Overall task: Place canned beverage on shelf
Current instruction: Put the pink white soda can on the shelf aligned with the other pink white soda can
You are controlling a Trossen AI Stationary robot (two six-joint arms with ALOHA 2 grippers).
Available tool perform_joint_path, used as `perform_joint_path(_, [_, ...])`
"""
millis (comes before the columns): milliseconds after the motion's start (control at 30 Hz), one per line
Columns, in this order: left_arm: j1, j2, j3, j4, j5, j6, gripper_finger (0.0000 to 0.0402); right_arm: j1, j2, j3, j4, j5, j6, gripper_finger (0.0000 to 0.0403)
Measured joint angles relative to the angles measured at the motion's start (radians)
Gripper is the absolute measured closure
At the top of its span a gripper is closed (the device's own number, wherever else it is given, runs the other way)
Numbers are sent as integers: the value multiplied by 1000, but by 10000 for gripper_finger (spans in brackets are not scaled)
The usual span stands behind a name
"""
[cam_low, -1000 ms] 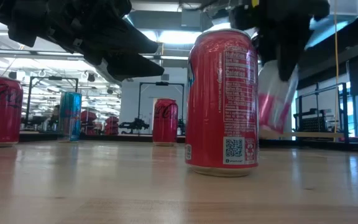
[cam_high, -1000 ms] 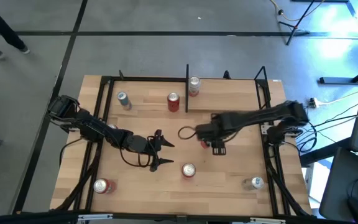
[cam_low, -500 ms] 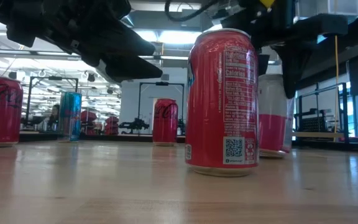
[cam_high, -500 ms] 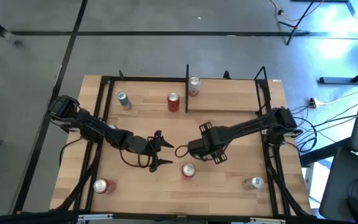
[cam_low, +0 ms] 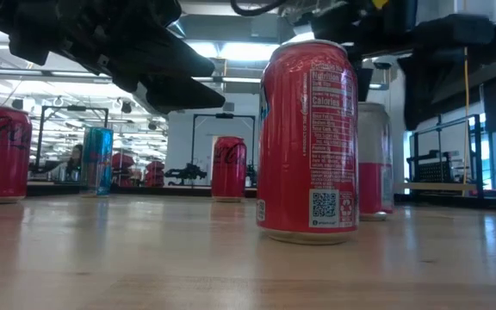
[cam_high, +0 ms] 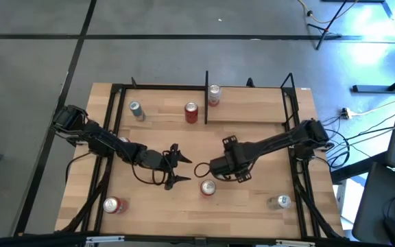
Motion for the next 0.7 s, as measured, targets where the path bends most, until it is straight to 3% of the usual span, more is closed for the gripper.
perform_joint_path(233, [3, 0, 0, 5, -18, 0, 87, 13, -133, -58, 39, -84, 193, 83])
perform_joint_path(467, [55, 11, 0, 17, -197, -30, 87, 94, -373, -368, 331, 69, 439, 87])
perform_joint_path(700, [178, 119, 69, 43, -192, -43, 87, 126, -444, -614, 548, 92, 675, 87])
